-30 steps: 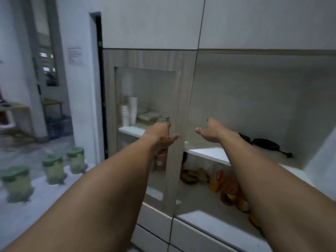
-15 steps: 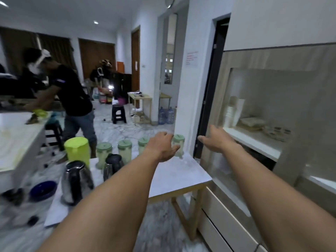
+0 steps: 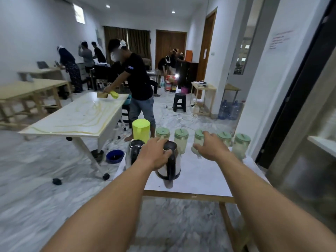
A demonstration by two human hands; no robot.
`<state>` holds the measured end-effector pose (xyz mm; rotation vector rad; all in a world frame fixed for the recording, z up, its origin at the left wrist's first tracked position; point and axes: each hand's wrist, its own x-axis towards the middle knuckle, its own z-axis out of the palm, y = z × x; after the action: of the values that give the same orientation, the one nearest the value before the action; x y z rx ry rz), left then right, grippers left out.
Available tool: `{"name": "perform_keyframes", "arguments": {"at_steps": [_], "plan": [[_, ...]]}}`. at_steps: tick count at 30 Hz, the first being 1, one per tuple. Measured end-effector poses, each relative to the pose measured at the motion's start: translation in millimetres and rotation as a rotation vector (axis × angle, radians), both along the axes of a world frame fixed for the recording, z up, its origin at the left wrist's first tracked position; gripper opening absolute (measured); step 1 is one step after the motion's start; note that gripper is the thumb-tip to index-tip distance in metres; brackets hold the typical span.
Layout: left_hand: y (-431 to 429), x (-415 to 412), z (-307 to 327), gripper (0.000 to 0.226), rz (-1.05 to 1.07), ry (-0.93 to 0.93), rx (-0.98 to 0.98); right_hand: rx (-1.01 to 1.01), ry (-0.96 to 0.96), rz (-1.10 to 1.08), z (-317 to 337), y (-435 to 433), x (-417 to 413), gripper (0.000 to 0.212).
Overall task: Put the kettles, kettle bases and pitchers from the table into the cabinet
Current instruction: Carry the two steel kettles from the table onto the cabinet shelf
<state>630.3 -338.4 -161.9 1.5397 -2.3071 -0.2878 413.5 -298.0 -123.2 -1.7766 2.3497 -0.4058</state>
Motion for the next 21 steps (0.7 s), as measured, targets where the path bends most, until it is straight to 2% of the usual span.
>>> {"name": "perform_keyframes", "arguments": {"at_steps": [5, 9, 13, 17, 21], "plan": [[-36.6, 35.7, -37.8, 0.059, 0.118, 0.026, -0.001, 0.030, -0.039, 0.042, -36.6, -47.5, 24.5, 0.074], [-72.7, 53.5, -67.4, 0.058, 0.153, 0.034, 0.030, 0.073, -0.046, 0.070, -73.8, -88.9, 41.8, 0.062], [-106.7, 68.4, -99.7, 0.069, 0.193, 0.027, 0.067, 0.119, -0.068, 0.086, -117.1, -129.0, 58.2, 0.060], [-133.7, 77.0, -134.3, 0.085, 0.234, 0.053, 0.142, 0.144, -0.106, 0.067, -156.7, -157.6, 73.0, 0.070], [-152.6, 82.5, -170.9, 0.097, 0.323, 0.208, 0.271, 0.138, -0.188, -0.024, -190.7, -168.3, 83.4, 0.087]]}}
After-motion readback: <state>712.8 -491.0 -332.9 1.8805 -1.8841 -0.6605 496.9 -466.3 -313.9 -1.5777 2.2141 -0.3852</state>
